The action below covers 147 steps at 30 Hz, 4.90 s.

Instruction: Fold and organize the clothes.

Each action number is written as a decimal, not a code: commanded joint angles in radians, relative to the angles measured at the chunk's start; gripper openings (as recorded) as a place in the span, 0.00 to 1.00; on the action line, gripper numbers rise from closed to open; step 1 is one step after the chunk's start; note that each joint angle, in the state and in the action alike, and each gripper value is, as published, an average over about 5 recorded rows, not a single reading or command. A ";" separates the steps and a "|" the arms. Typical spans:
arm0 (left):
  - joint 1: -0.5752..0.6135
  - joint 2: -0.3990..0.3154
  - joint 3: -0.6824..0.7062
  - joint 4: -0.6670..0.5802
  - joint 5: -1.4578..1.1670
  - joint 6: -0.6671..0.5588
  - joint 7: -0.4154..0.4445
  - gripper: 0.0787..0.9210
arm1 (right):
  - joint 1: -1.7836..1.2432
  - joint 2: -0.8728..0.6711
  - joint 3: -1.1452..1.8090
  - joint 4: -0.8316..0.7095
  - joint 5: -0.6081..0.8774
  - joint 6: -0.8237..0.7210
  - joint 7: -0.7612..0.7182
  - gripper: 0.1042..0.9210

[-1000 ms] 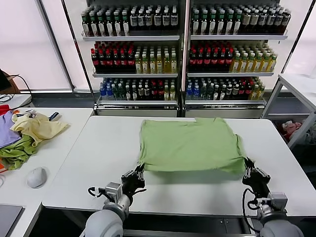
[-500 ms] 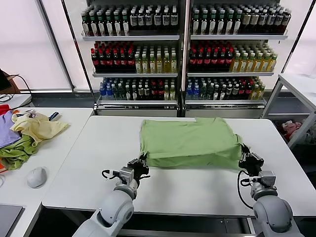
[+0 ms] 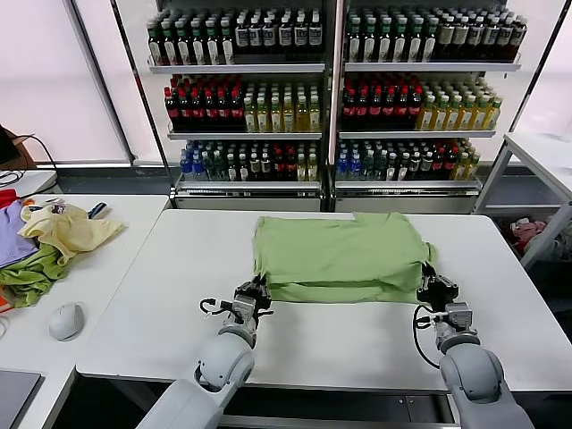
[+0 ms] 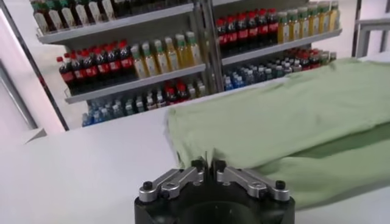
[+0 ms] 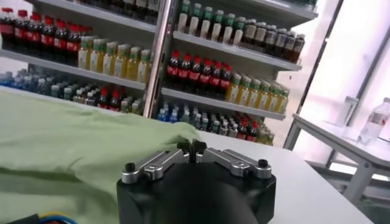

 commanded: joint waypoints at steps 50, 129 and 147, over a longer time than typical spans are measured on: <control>0.071 0.012 -0.057 -0.022 -0.196 -0.041 0.006 0.30 | -0.004 -0.018 0.026 -0.102 0.215 -0.252 0.025 0.28; 0.318 0.242 -0.258 -0.374 -0.247 -0.093 0.036 0.75 | -0.102 -0.100 0.096 0.269 0.226 -0.168 0.032 0.88; -0.254 0.115 -0.040 0.176 -0.339 -0.065 0.028 0.88 | 0.525 -0.019 -0.256 -0.341 0.279 -0.279 0.063 0.88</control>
